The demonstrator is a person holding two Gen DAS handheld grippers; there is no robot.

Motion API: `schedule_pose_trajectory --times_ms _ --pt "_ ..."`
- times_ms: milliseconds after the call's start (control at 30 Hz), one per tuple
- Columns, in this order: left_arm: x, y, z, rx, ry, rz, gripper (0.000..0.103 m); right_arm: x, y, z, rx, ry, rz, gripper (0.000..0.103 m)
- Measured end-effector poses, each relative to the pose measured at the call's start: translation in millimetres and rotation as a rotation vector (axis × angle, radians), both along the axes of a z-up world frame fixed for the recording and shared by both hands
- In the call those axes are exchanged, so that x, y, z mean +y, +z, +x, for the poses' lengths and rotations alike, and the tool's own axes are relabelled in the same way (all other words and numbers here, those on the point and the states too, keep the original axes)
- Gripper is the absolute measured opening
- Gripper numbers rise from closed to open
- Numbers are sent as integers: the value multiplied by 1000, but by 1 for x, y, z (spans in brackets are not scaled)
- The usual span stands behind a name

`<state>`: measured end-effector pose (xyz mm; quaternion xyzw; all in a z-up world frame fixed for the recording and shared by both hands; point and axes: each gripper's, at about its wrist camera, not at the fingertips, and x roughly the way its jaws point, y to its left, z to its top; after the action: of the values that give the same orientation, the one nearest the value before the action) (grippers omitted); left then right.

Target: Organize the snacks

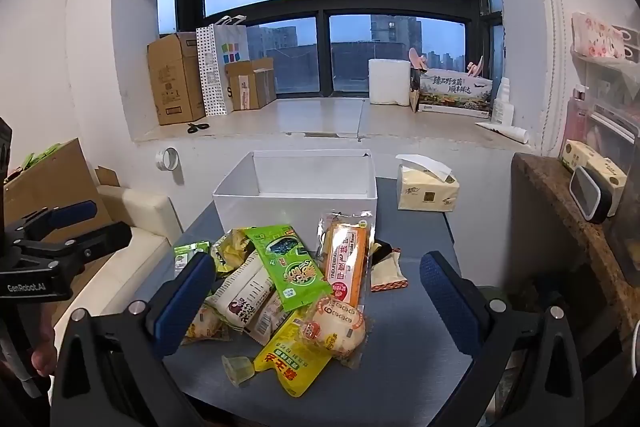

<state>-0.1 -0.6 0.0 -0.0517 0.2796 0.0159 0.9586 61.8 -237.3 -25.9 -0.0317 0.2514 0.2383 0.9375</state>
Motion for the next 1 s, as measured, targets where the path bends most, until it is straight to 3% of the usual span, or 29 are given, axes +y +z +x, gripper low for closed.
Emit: schedule_pose_trajectory --times_ms 1000 --pt "-2 -1 2 -13 -12 23 103 1 -1 0 4 2 -3 103"
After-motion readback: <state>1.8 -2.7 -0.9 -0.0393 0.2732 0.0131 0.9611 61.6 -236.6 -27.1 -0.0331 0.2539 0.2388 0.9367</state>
